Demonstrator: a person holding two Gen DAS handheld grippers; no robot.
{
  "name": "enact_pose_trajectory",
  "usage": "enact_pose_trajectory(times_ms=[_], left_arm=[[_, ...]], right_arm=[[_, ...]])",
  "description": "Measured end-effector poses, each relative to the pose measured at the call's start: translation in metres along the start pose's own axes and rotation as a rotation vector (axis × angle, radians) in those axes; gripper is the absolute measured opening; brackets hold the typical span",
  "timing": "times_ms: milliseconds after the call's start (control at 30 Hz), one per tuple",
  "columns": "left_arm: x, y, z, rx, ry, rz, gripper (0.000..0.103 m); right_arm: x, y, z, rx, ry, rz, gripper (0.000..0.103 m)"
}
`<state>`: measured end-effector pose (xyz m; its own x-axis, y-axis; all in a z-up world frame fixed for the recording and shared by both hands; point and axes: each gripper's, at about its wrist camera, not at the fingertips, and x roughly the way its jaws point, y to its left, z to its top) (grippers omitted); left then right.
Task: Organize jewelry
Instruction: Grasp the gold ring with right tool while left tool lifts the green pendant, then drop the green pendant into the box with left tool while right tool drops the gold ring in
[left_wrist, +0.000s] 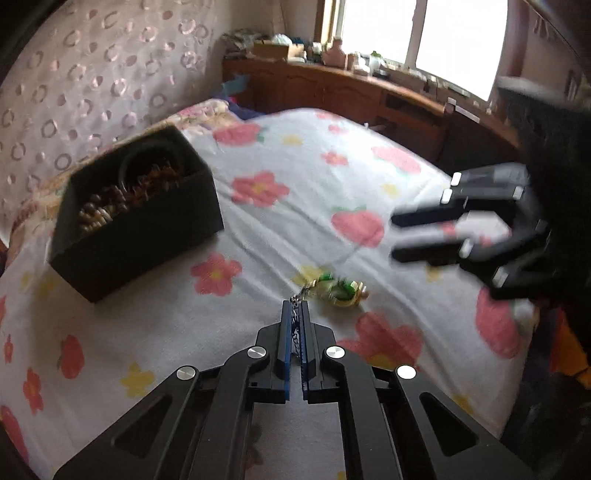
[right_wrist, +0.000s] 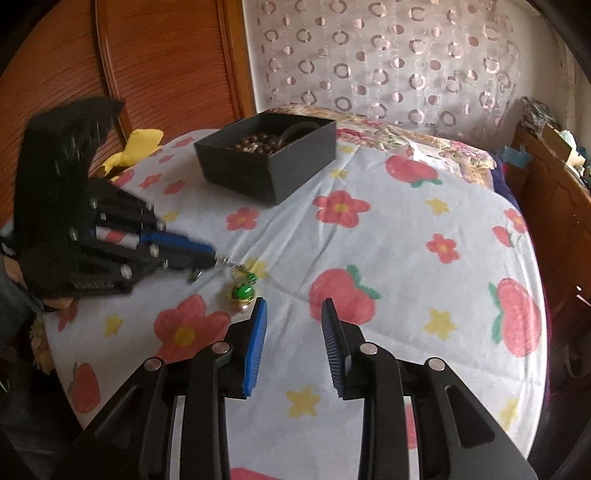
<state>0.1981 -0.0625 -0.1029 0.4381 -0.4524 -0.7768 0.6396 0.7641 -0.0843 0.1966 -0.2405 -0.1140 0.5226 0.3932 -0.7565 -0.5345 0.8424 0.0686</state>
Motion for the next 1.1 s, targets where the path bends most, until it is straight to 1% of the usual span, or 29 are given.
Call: enact_pose_trajectory(times_ms=[100, 267, 400, 467, 533, 633, 700, 733, 767, 867, 967, 1100], left_arm=[[-0.021, 0.000, 0.010, -0.015, -0.062, -0.017, 0.002], [-0.039, -0.001, 0.024, -0.019, -0.115, -0.036, 0.002], [-0.047, 0.001, 0.032, -0.021, -0.140, -0.017, 0.002], [-0.052, 0.006, 0.032, -0.032, -0.153, -0.008, 0.003], [-0.055, 0.010, 0.034, -0.045, -0.164, 0.001, 0.003], [-0.061, 0.016, 0.033, -0.059, -0.180, 0.021, 0.003], [-0.067, 0.023, 0.033, -0.075, -0.194, 0.032, 0.003], [-0.068, 0.025, 0.034, -0.081, -0.199, 0.038, 0.003], [-0.069, 0.028, 0.034, -0.089, -0.205, 0.045, 0.003], [-0.077, 0.038, 0.036, -0.113, -0.228, 0.064, 0.003], [-0.085, 0.046, 0.040, -0.124, -0.249, 0.086, 0.003], [-0.094, 0.059, 0.048, -0.138, -0.278, 0.108, 0.003]], right_arm=[[0.007, 0.009, -0.001, -0.008, 0.009, 0.030, 0.033], [0.013, 0.020, 0.003, -0.021, 0.007, 0.063, 0.033], [0.020, 0.025, 0.009, -0.037, 0.010, 0.067, 0.033], [0.023, 0.027, 0.011, -0.051, 0.015, 0.056, 0.036], [0.027, 0.028, 0.012, -0.054, 0.022, 0.065, 0.039], [0.032, 0.034, 0.010, -0.078, 0.036, 0.053, 0.040], [0.032, 0.038, 0.009, -0.108, 0.040, 0.027, 0.039], [0.033, 0.039, 0.009, -0.124, 0.041, 0.011, 0.028], [0.032, 0.039, 0.009, -0.129, 0.043, 0.014, 0.022], [0.030, 0.039, 0.009, -0.135, 0.048, 0.018, 0.021], [0.026, 0.037, 0.013, -0.131, 0.030, 0.021, 0.021], [0.019, 0.036, 0.027, -0.135, -0.007, 0.024, 0.021]])
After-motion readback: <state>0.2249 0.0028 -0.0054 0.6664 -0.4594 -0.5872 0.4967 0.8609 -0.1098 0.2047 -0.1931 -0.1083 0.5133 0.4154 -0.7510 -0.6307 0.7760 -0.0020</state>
